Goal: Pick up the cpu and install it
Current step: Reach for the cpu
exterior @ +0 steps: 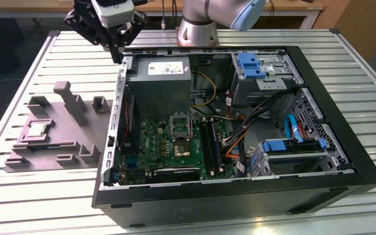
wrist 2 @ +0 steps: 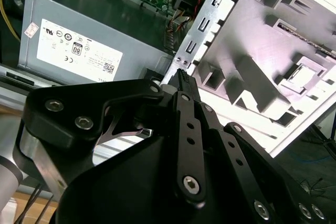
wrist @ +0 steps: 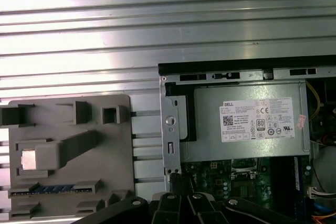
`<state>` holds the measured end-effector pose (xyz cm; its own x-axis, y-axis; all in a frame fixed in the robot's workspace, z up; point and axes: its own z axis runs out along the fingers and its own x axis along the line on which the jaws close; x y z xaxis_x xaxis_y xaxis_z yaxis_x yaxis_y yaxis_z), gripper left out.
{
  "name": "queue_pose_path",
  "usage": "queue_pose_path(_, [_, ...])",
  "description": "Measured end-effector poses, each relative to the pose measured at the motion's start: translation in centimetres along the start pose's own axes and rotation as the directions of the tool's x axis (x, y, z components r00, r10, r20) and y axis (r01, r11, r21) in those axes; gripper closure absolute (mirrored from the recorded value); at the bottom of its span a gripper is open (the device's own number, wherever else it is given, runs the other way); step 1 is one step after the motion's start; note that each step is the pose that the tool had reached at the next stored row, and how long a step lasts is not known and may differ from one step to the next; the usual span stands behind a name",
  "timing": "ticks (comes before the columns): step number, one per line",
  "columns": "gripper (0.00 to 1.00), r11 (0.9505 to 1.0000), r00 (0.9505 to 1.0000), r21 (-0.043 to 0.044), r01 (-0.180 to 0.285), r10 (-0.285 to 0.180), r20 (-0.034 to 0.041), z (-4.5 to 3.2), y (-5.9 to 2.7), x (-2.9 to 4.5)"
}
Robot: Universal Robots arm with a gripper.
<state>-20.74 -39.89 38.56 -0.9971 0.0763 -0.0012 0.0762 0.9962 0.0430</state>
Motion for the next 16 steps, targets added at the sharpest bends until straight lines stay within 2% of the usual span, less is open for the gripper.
queue_pose_path(16, [0.89, 1.0, 1.0, 0.0, 0.0, 0.0, 0.0, 0.02, -0.07, 0.95])
